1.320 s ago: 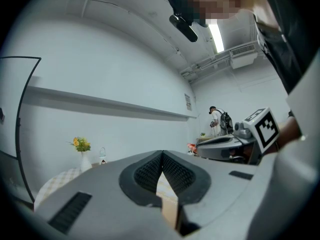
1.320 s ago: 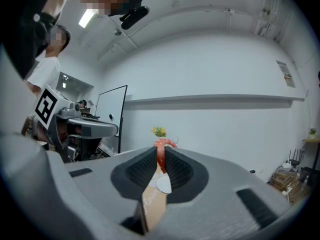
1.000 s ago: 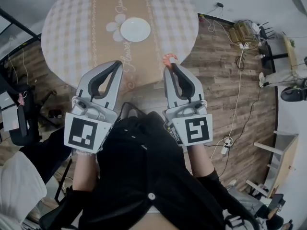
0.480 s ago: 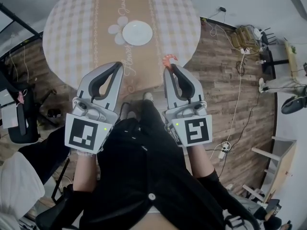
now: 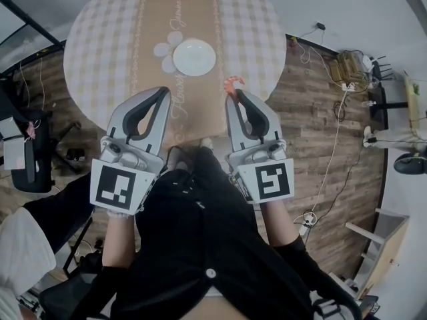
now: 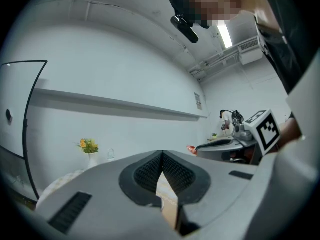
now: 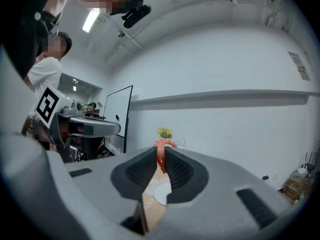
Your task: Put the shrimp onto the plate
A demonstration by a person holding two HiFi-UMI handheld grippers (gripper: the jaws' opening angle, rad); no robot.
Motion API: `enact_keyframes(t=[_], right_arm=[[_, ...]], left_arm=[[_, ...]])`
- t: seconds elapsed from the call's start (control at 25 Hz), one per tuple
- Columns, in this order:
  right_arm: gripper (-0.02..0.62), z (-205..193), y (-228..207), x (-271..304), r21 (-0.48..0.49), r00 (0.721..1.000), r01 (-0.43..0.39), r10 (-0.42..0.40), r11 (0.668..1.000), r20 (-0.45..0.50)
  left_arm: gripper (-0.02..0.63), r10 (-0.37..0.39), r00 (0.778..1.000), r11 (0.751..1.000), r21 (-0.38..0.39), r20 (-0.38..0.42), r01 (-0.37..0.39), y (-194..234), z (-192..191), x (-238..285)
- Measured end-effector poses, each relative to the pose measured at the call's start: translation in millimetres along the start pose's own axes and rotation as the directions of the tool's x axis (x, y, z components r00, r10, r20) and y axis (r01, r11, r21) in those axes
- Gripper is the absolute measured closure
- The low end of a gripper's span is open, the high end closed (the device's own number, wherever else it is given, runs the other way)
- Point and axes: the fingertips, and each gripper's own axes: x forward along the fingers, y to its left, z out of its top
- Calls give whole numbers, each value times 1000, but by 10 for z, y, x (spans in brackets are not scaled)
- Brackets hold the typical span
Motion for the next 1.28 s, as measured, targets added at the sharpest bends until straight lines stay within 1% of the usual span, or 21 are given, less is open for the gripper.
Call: enact_keyframes(t=[0.28, 0.52, 0.84, 0.92, 1.04, 1.16, 1.28], right_arm=[[557, 10, -153, 287, -7, 998, -68, 68, 998, 8], [557, -6, -257, 530, -1, 991, -137, 137, 991, 6], [557, -27, -443, 736, 7, 973, -232, 232, 973, 18], [557, -19, -488, 766, 7, 968, -250, 249, 968, 23], [557, -8, -555, 790, 6, 963, -270, 269, 963, 28], [557, -14, -614, 798, 1, 956, -292, 292, 956, 27], [557, -35, -674, 798, 0, 951, -308, 308, 951, 23]], left_arm=[[603, 63, 998, 998, -3, 0, -63, 148, 34, 209], [603, 126, 992, 992, -9, -11, -126, 268, 45, 377], [603, 220, 975, 975, -9, -36, -220, 317, 51, 560], [603, 241, 970, 970, -10, -21, -242, 315, 96, 596], [603, 283, 957, 959, -17, 59, -282, 336, 301, 688], [603, 320, 946, 947, -12, 48, -320, 340, 303, 720], [603, 335, 941, 942, -14, 49, -335, 301, 325, 748]])
